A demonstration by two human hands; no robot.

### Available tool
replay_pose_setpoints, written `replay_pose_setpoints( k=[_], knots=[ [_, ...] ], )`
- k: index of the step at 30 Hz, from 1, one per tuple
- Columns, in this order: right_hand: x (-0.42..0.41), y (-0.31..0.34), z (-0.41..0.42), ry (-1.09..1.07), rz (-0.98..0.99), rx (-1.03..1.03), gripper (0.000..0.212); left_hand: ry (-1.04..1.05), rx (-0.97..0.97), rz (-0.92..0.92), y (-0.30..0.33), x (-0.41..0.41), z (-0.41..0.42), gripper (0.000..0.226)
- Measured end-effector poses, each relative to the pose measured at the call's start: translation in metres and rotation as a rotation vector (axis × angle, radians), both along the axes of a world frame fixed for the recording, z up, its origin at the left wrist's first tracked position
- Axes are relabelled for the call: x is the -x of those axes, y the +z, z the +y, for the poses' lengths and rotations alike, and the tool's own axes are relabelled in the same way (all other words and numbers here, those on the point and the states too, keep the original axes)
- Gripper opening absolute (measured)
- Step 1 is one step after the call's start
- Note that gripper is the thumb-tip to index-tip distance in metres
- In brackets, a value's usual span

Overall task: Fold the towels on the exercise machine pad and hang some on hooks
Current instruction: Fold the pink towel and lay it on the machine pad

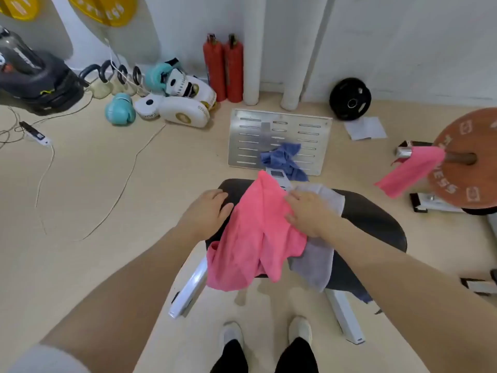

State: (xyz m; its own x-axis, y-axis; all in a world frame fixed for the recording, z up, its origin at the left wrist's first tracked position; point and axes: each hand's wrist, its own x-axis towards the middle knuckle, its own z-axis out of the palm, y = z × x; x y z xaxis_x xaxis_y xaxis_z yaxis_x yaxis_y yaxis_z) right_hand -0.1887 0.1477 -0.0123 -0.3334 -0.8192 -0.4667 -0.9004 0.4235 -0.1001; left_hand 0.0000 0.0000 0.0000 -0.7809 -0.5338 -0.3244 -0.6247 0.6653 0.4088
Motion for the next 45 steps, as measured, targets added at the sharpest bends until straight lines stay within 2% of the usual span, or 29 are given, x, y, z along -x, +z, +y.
replay_pose_setpoints(
  k=[4, 8, 12, 15, 16, 18, 21, 23, 25, 27, 29, 31, 33, 35, 37, 40, 45],
  knots=[
    [-0.006, -0.016, -0.005, -0.329, -0.183, -0.019, 0.055, -0.021, -0.137, 0.059, -0.015, 0.0, -0.008, 0.038],
    [-0.006, -0.018, -0.012, -0.547, -0.343, 0.066, 0.051, -0.012, -0.167, -0.033, -0.027, 0.009, -0.021, 0.058],
    [-0.012, -0.007, -0.021, -0.678, -0.411, 0.187, 0.034, -0.027, -0.146, -0.092, -0.022, 0.021, -0.01, 0.033],
    [-0.019, 0.01, -0.029, -0.636, -0.319, 0.199, 0.029, -0.11, -0.061, -0.138, -0.018, 0.026, -0.004, 0.022],
    [-0.022, 0.019, -0.031, -0.612, -0.304, 0.22, 0.026, -0.1, -0.093, -0.112, -0.015, 0.025, -0.004, 0.017],
    [-0.028, 0.042, -0.033, -0.611, -0.362, 0.301, 0.014, 0.052, -0.31, 0.031, -0.001, 0.024, -0.002, 0.017],
    [-0.029, 0.079, -0.03, -0.718, -0.591, 0.459, 0.014, 0.408, -0.709, 0.336, 0.034, 0.026, -0.001, 0.024],
    [-0.027, 0.099, -0.031, -0.764, -0.668, 0.55, 0.024, 0.567, -0.856, 0.516, 0.064, 0.029, -0.003, 0.029],
    [-0.021, 0.114, -0.035, -0.75, -0.531, 0.63, 0.04, 0.633, -0.99, 0.68, 0.099, 0.033, -0.003, 0.024],
    [-0.016, 0.131, -0.039, -0.757, -0.342, 0.717, 0.053, 0.61, -1.078, 0.865, 0.133, 0.036, -0.003, 0.019],
    [-0.015, 0.15, -0.037, -0.793, -0.351, 0.831, 0.051, 0.496, -1.131, 1.045, 0.165, 0.037, -0.003, 0.021],
    [-0.015, 0.167, -0.03, -0.815, -0.522, 0.922, 0.037, 0.4, -1.161, 1.156, 0.191, 0.041, -0.001, 0.017],
    [-0.017, 0.183, -0.022, -0.775, -0.748, 0.973, 0.02, 0.393, -1.183, 1.224, 0.209, 0.046, 0.004, 0.014],
    [-0.016, 0.199, -0.015, -0.691, -0.917, 0.973, 0.019, 0.384, -1.171, 1.26, 0.219, 0.052, 0.011, 0.012],
    [-0.013, 0.211, -0.009, -0.59, -0.956, 0.947, 0.022, 0.325, -1.099, 1.227, 0.224, 0.058, 0.024, 0.012],
    [-0.008, 0.22, -0.003, -0.463, -0.895, 0.979, 0.03, 0.223, -0.952, 1.149, 0.223, 0.069, 0.045, 0.015],
    [0.015, 0.222, 0.012, -0.466, -0.86, 1.018, 0.025, 0.077, -0.736, 1.04, 0.223, 0.092, 0.066, 0.009]
  ],
)
